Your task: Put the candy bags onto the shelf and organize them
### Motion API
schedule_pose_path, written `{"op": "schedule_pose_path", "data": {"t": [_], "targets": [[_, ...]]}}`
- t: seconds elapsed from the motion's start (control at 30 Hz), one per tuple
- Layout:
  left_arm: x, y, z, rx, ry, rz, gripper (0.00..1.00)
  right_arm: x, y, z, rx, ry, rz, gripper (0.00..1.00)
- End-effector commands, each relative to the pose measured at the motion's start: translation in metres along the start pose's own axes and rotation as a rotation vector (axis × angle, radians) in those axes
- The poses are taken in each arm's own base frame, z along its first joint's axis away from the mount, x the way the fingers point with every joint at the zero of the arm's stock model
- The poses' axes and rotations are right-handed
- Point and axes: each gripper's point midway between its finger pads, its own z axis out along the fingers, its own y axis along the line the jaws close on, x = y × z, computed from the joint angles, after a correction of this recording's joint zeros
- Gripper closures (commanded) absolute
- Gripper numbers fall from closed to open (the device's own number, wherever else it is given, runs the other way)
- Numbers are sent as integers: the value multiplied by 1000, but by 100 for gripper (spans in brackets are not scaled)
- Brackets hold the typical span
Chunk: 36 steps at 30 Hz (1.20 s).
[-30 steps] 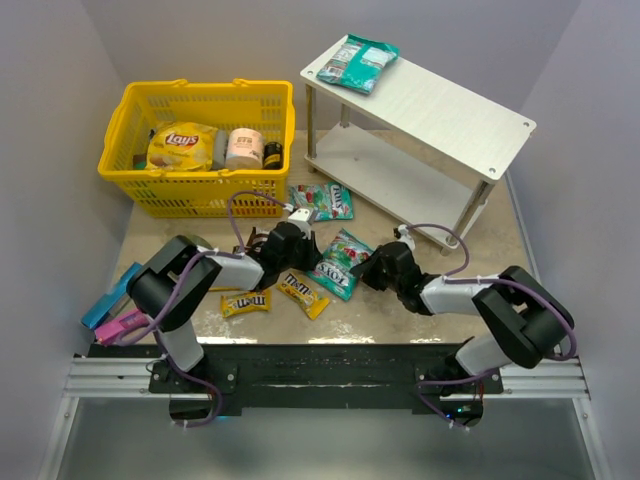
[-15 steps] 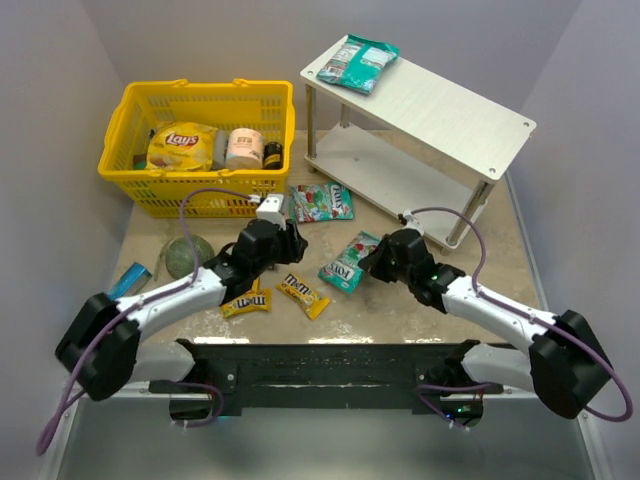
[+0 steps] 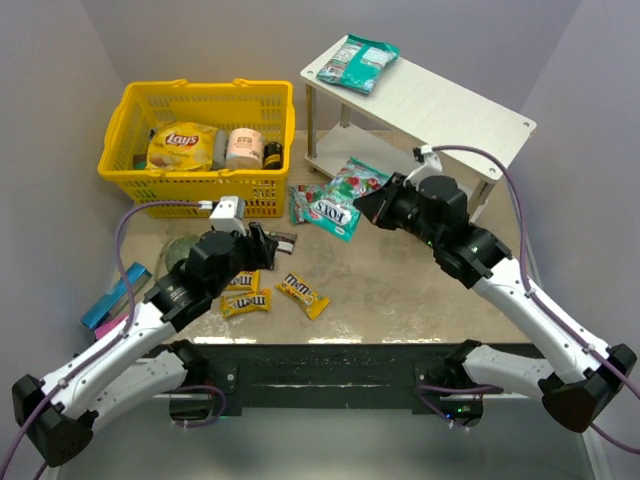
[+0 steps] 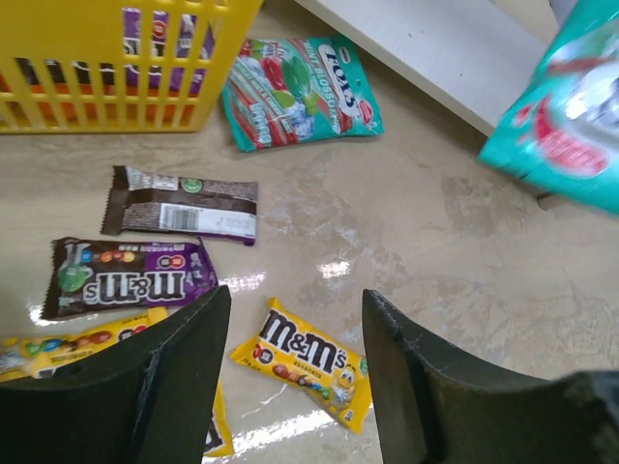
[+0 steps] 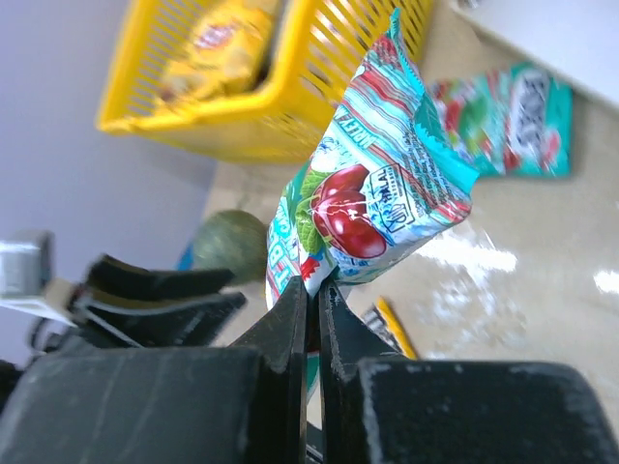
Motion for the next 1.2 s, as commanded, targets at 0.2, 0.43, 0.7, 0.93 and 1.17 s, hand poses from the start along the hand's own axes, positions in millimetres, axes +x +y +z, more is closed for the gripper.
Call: {"op": "schedule_pose_path", "data": {"t": [0.2,0.43,0.7,0.93,1.17], "targets": [[-2,35,-26,-120,-49,18,35,-129,85,-20,-117,-221,-144,100],[-2,36,-33,-113,-49,5,35,-201,67,-26,-77,-314,-152,100],[-1,35,-32,-103,-61,2,34,-219,21,-5,-21,-261,-134,100],[1,35,-32,-103,-52,3,34,-244,-31,-5,1,-220,-84,97],[2,33,-32,-89,-50,2,34,-252,-64,21,6,-118,-82,92]]}}
